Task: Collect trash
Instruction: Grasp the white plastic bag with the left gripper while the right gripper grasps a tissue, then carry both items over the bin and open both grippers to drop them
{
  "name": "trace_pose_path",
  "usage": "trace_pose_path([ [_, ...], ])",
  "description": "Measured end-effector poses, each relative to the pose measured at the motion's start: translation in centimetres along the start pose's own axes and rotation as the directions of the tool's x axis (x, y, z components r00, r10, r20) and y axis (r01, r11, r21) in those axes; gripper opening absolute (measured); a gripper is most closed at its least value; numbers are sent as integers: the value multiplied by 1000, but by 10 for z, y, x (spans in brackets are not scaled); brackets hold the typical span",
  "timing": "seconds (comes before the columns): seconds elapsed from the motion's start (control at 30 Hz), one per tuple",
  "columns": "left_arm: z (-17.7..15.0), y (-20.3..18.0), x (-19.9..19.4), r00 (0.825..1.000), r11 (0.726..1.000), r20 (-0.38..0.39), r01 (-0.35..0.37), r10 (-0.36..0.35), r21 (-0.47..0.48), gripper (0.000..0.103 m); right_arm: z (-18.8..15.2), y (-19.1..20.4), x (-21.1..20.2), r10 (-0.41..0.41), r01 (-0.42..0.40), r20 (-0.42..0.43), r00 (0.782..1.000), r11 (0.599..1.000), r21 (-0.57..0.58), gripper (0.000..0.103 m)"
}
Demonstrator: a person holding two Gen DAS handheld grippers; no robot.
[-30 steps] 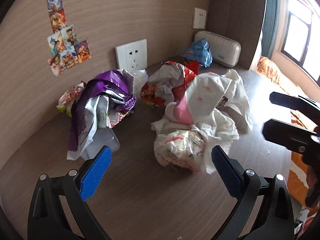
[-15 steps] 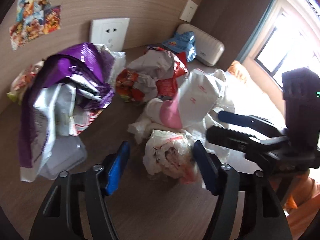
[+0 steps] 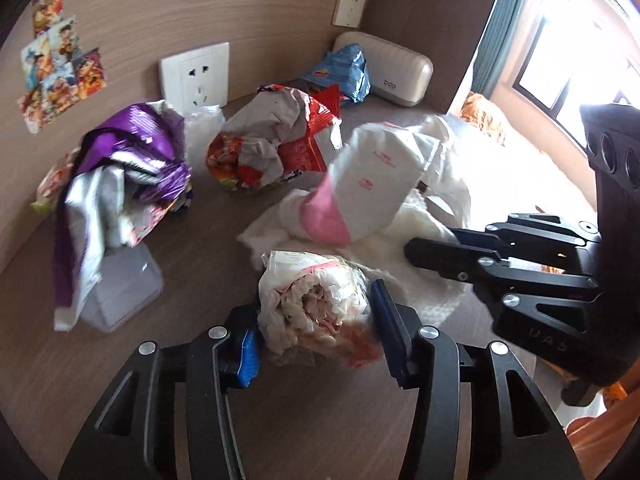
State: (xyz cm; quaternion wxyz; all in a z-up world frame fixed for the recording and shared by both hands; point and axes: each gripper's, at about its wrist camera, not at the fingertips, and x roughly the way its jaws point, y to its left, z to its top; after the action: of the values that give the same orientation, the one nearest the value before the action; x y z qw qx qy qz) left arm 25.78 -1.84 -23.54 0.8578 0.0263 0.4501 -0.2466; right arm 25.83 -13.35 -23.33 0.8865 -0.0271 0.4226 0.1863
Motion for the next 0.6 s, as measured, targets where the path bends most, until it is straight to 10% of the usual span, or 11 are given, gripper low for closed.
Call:
trace_pose_path([
  [0.6,9,-79,-76,992,997,123,-22,13,78,48,16,-15,-178,-50,50,356,933,999,7,12],
])
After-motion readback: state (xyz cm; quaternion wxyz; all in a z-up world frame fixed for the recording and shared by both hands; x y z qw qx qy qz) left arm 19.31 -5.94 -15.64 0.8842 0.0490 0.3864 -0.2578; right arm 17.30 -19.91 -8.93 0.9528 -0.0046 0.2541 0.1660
